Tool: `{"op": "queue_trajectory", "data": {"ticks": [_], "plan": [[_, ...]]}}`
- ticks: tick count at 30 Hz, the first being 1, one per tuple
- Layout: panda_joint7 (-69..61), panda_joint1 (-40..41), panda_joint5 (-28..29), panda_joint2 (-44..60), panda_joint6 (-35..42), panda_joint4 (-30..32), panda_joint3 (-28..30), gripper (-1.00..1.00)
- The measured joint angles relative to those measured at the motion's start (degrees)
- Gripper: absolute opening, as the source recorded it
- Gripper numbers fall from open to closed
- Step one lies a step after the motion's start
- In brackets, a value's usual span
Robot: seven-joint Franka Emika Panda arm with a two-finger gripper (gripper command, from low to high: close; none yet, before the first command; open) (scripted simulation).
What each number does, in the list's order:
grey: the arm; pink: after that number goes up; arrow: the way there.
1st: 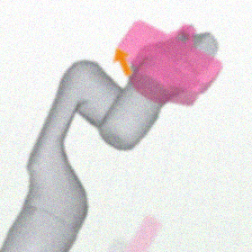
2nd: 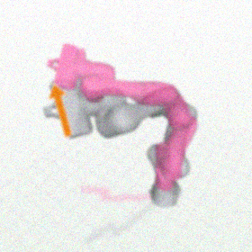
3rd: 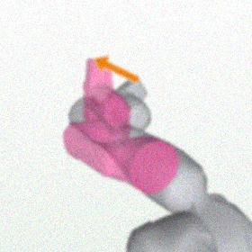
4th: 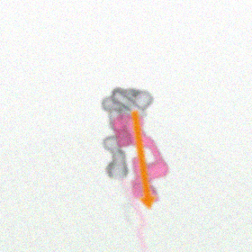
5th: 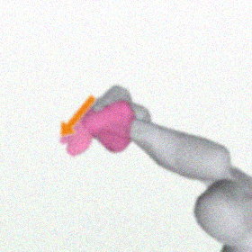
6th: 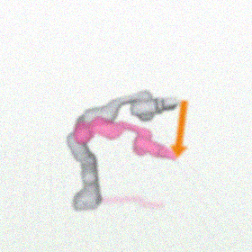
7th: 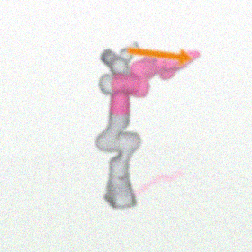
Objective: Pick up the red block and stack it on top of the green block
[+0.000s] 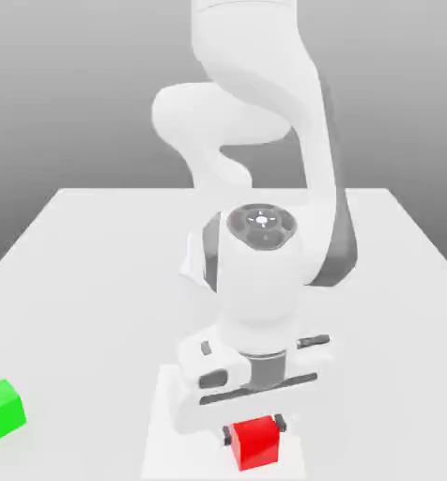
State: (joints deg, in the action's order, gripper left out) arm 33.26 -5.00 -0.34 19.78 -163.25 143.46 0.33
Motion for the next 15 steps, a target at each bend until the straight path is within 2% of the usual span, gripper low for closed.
{"op": "queue_trajectory", "data": {"ticks": [3,8,15], "plan": [[0.0,0.0,0.1,0.4,-0.3,0.0,0.0,-1.00],[0.2,0.2,0.2,-8.4,7.2,1.2,0.1,-1.00],[2.1,10.3,-3.3,-9.6,12.3,-2.3,9.9,-1.00]]}}
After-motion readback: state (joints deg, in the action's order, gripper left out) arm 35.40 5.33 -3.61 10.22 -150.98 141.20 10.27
